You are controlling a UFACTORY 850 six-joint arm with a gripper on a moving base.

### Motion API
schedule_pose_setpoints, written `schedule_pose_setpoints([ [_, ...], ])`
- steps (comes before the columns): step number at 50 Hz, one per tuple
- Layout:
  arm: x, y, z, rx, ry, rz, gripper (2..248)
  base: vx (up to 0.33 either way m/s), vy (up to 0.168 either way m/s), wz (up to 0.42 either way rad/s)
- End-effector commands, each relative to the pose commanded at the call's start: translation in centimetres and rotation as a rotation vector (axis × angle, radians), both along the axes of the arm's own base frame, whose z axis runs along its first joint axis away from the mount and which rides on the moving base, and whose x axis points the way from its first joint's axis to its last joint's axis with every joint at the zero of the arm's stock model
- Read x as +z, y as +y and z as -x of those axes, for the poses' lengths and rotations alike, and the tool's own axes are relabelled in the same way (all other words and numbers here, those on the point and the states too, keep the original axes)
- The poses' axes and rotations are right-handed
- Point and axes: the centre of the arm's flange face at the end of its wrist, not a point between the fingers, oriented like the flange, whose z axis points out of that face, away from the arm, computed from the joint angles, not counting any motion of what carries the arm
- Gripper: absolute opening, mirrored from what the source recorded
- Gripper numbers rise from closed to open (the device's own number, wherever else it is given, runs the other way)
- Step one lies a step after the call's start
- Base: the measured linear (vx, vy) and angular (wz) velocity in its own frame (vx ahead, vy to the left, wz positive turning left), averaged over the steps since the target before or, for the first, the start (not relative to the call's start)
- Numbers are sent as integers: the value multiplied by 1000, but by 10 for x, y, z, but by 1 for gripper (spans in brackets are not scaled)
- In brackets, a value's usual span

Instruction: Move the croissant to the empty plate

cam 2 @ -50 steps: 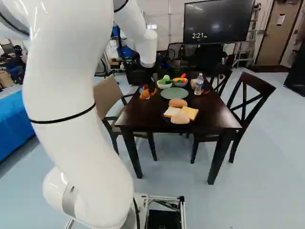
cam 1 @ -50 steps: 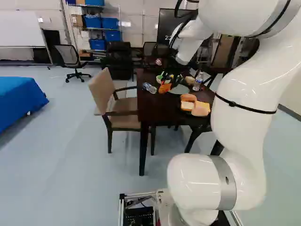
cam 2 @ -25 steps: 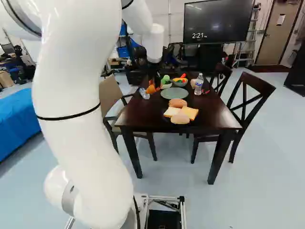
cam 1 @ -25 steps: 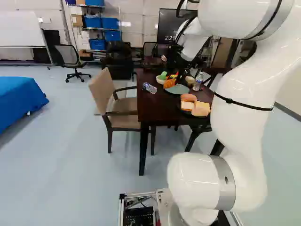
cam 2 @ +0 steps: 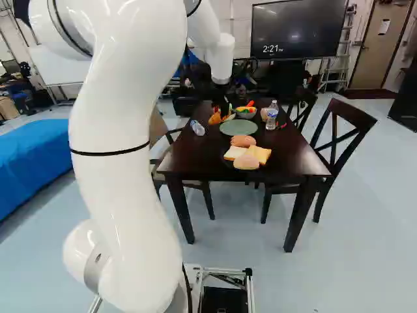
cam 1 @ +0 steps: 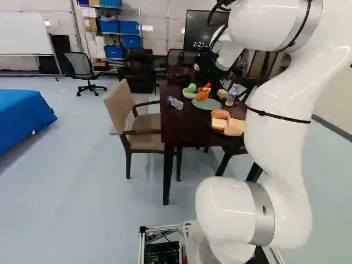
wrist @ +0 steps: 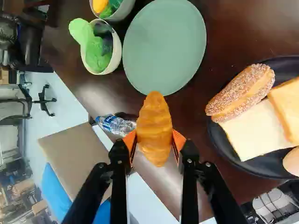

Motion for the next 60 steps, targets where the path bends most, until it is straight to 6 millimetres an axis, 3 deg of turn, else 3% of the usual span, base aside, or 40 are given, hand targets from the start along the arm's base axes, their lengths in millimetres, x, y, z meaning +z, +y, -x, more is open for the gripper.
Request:
schedule_pose_setpoints([
  [23, -5, -30, -33, -28, -24, 8, 119, 0, 0, 0],
  [60, -58, -43, -95, -19, -4, 1, 119, 0, 0, 0],
])
